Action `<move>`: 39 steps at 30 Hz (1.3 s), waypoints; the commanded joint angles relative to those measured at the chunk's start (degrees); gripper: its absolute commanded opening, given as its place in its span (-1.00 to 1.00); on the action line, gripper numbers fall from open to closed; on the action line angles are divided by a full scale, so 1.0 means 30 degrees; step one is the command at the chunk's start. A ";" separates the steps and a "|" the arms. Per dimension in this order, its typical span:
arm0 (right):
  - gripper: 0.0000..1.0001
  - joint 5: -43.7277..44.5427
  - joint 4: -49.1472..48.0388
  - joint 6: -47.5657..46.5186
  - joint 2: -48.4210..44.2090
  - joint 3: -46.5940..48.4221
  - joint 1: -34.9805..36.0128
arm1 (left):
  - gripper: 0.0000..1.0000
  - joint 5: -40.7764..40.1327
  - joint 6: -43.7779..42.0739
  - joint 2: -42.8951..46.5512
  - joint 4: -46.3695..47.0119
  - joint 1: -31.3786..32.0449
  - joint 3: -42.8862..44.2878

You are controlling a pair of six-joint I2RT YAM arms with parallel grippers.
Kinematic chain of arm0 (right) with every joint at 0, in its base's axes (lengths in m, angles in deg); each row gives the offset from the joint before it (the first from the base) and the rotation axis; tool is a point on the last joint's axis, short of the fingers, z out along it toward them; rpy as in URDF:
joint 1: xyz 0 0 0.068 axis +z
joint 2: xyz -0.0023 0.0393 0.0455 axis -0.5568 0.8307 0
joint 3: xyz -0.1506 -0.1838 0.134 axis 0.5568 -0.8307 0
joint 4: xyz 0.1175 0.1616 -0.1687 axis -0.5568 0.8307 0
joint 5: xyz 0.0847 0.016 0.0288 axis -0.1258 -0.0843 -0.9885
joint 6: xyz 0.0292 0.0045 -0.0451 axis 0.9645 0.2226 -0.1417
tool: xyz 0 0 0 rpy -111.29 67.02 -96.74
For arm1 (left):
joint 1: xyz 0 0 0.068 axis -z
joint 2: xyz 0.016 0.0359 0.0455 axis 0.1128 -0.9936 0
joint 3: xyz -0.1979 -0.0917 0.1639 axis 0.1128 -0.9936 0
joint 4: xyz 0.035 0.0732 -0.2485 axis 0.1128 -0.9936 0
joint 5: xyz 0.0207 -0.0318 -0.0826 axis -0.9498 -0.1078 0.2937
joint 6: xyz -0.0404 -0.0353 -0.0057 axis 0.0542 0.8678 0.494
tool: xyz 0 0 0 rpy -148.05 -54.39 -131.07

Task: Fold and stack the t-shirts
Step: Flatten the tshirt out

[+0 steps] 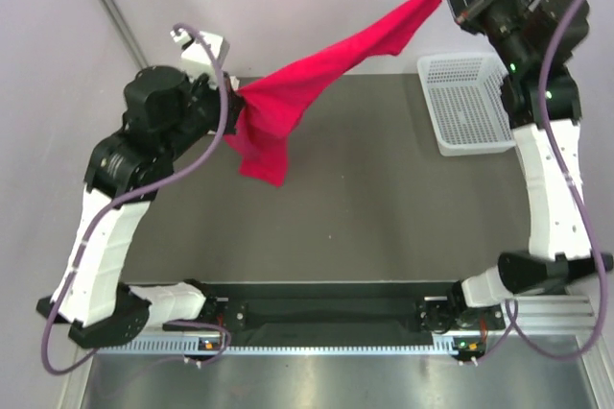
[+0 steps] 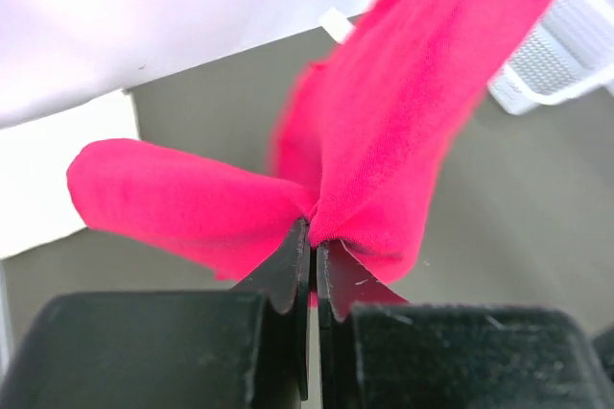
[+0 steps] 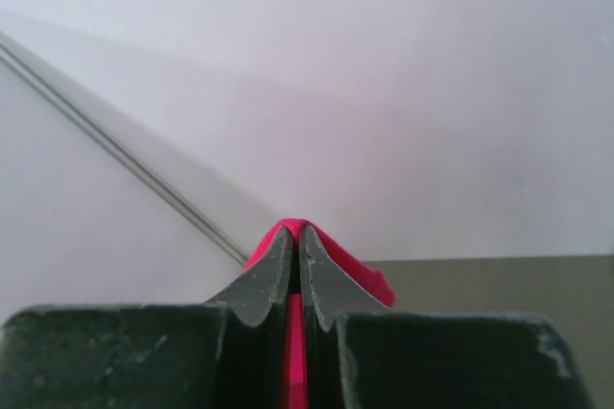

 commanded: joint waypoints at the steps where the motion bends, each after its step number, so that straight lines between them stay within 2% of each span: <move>1: -1.00 0.0656 0.0449 -0.1834 -0.3498 -0.2598 -0.0261 | -1.00 0.2950 -0.0969 0.1352 0.1033 0.0073 -0.1350; 3: -1.00 0.1504 0.1761 -0.3384 -0.5834 -0.4805 -0.0320 | -1.00 0.5205 -0.0415 0.1590 0.0653 0.0073 -0.3283; 4: -1.00 0.1972 0.2322 -0.3917 -0.6690 -0.7049 -0.0291 | -1.00 0.6287 -0.0093 0.1852 0.0680 0.0073 -0.4914; 5: -1.00 0.2992 0.3139 -0.4300 -0.7569 -0.8318 -0.0290 | -1.00 0.8705 0.0664 0.2028 0.0854 0.0073 -0.5946; 6: -1.00 0.3466 0.3409 -0.4709 -0.9608 -0.9694 -0.0290 | -1.00 0.9832 0.1049 0.2233 0.1349 0.0102 -0.7029; 7: -1.00 0.4051 0.3614 -0.4830 -1.0643 -1.2463 -0.0290 | -1.00 1.0742 0.1517 0.2699 0.1789 0.0131 -0.8200; 8: -1.00 0.4608 0.4283 -0.5034 -1.1582 -1.3767 -0.0290 | -1.00 1.1882 0.2682 0.2907 0.2257 0.0131 -1.0706; 10: -1.00 0.4992 0.5427 -0.5124 -1.3607 -1.6779 -0.0290 | -1.00 1.3087 0.3831 0.3114 0.3809 0.0190 -1.3238; 11: -1.00 0.5284 0.6361 -0.5095 -1.4135 -1.7581 -0.0290 | -1.00 1.3588 0.4706 0.2969 0.4134 0.0306 -1.5252; 13: -1.00 0.5491 0.6837 -0.4774 -1.5367 -1.9452 -0.0290 | -1.00 1.3128 0.5677 0.2124 0.5329 0.0337 -1.6963; 15: -1.00 0.6426 0.7598 -0.4627 -1.5489 -1.9931 -0.0320 | -1.00 1.1350 0.6646 0.0809 0.5426 0.0337 -1.8492; 16: -1.00 0.6720 0.7775 -0.4713 -1.5314 -1.9817 -0.0291 | -0.61 1.0815 0.6881 0.0394 0.5165 0.0337 -1.8553; 18: -1.00 0.7336 0.8011 -0.5324 -1.4498 -1.9349 -0.0349 | -0.43 0.9759 0.7496 -0.0311 0.4870 0.0337 -1.8233; 19: -1.00 0.7599 0.8156 -0.5474 -1.4173 -1.8738 -0.0349 | -0.07 0.9262 0.7643 -0.0720 0.4782 0.0337 -1.7796; 20: -1.00 0.8182 0.8476 -0.5649 -1.3763 -1.8413 -0.0378 | 0.60 0.9054 0.7761 -0.0782 0.4404 0.0395 -1.7560; 21: -1.00 0.8420 0.8770 -0.5970 -1.2860 -1.8061 -0.0436 | 0.77 0.8820 0.7733 -0.0782 0.4227 0.0482 -1.7384; 22: -1.00 0.8538 0.9063 -0.6060 -1.2416 -1.7362 -0.0495 | 0.81 0.8383 0.7675 -0.0608 0.3848 0.0628 -1.7208; 25: -1.00 0.8481 0.9417 -0.6413 -1.1271 -1.6624 -0.0612 | 0.75 0.6273 0.7498 -0.0228 0.1945 0.1740 -1.6854; 27: -1.00 0.7955 0.8981 -0.6471 -1.1065 -1.6564 -0.0671 | 0.51 0.5041 0.8170 0.0181 0.0771 0.2735 -1.7175; 31: -1.00 0.7398 0.8744 -0.6646 -1.0479 -1.6154 -0.0876 | 0.23 0.3165 1.0858 0.0887 0.0123 0.6127 -1.8490; 34: -1.00 0.7426 0.8627 -0.6794 -0.9982 -1.5774 -0.1198 | 0.09 0.2578 1.2676 0.1472 0.0299 0.7567 -1.9515; 37: -1.00 0.7163 0.8276 -0.6794 -0.9367 -1.5451 -0.1286 | 0.02 0.2372 1.3850 0.2262 0.0096 0.8128 -2.0250; 39: -1.00 0.6957 0.8216 -0.6823 -0.8781 -1.5247 -0.1287 | -0.06 0.0972 1.4526 0.3108 -0.0489 0.8246 -2.0544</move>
